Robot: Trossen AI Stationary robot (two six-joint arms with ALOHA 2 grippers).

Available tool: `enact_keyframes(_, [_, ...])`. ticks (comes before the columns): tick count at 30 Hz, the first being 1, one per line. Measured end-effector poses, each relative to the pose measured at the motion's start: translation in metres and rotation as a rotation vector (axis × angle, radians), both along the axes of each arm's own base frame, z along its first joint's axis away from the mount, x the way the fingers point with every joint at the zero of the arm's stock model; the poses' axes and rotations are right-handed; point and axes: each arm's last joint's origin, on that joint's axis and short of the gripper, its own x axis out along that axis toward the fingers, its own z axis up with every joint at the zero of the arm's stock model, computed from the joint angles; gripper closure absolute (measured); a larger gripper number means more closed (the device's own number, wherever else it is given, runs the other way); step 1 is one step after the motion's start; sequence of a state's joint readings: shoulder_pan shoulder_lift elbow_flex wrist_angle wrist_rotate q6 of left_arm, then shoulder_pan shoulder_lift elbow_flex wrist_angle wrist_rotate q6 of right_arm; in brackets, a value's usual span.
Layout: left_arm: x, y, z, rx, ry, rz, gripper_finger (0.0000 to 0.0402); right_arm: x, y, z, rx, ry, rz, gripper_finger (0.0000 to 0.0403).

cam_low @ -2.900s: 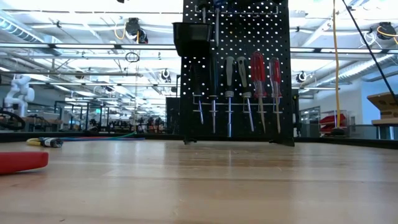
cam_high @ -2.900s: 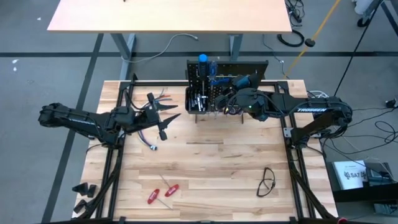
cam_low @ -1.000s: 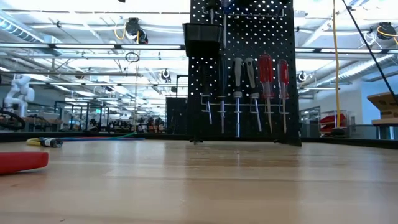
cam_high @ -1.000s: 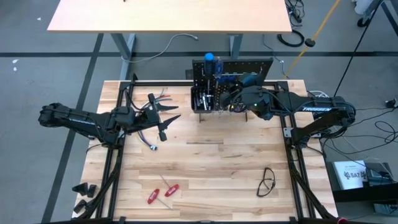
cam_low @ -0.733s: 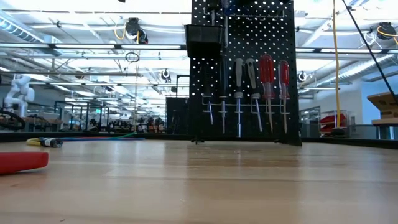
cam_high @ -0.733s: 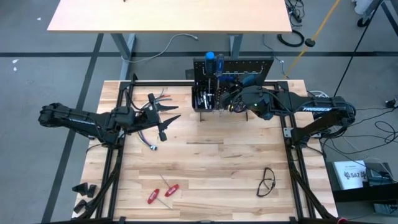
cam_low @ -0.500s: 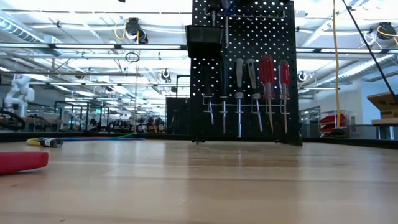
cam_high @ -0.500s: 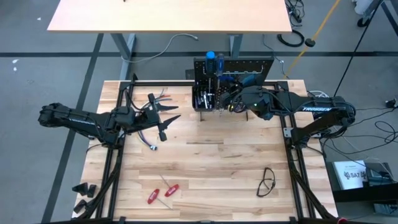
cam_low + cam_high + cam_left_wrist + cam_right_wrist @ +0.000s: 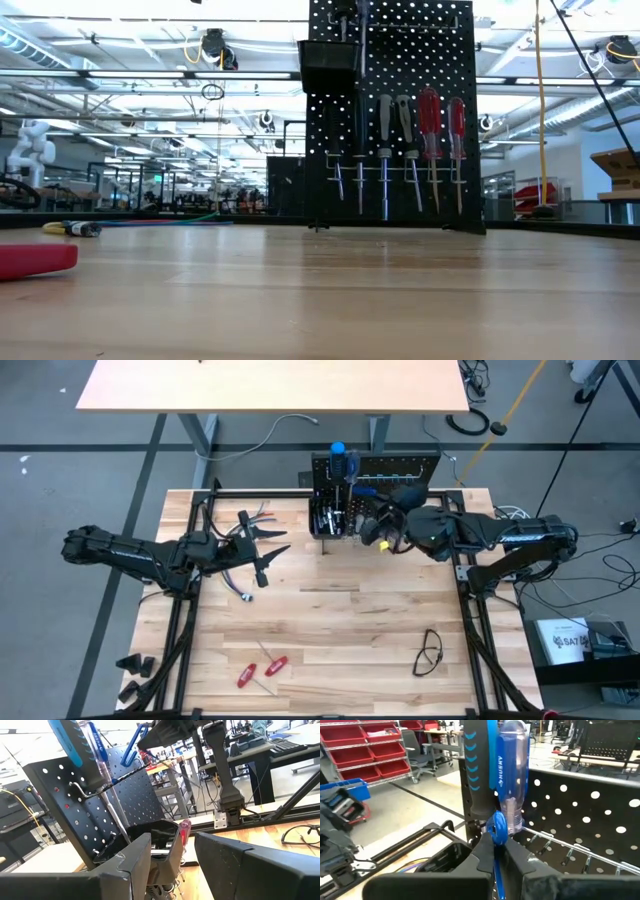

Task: Hang tools onto peg board
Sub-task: Hang the blue pick tool on the peg board

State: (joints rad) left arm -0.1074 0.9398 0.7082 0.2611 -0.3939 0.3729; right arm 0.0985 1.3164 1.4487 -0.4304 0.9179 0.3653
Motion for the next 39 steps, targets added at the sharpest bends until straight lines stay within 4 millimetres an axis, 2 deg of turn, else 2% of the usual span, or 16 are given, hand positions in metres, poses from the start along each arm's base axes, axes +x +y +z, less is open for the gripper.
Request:
enact_keyframes(8, [0.0,0.0,-0.001,0.0,0.01,-0.014,0.0242,-0.003,0.012,0.002,-0.02,0.01,0.025,0.04])
enact_keyframes(13, [0.002,-0.006,0.001,-0.018,-0.025,-0.256,0.0242,-0.016,0.028,-0.005,-0.007,0.008,0.081,0.0401])
enact_keyframes(15, [0.004,-0.006,-0.001,-0.023,-0.108,-0.36,0.0242,-0.024,0.035,-0.012,0.009,-0.048,0.098,0.0401])
enact_keyframes(18, [0.007,-0.004,-0.017,-0.033,-0.276,-0.45,0.0242,-0.03,0.044,-0.025,0.02,-0.195,0.176,0.0402])
enact_keyframes(21, [0.013,0.001,-0.029,-0.107,-0.429,-0.462,0.0242,-0.027,0.054,-0.043,-0.029,-0.438,0.42,0.0402])
enact_keyframes(23, [0.022,0.002,-0.034,-0.159,-0.464,-0.51,0.0242,-0.025,0.06,-0.058,-0.1,-0.605,0.589,0.0402])
enact_keyframes(26, [0.04,-0.002,-0.034,-0.222,-0.444,-0.655,0.0242,-0.024,0.061,-0.074,-0.161,-0.749,0.657,0.0402])
enact_keyframes(30, [0.063,-0.008,-0.037,-0.255,-0.376,-0.716,0.0242,-0.014,0.063,-0.085,-0.175,-0.733,0.656,0.0402])
enact_keyframes(39, [0.104,-0.01,-0.054,-0.286,-0.28,-0.684,0.0242,0.02,0.074,-0.087,-0.212,-0.682,0.661,0.0403])
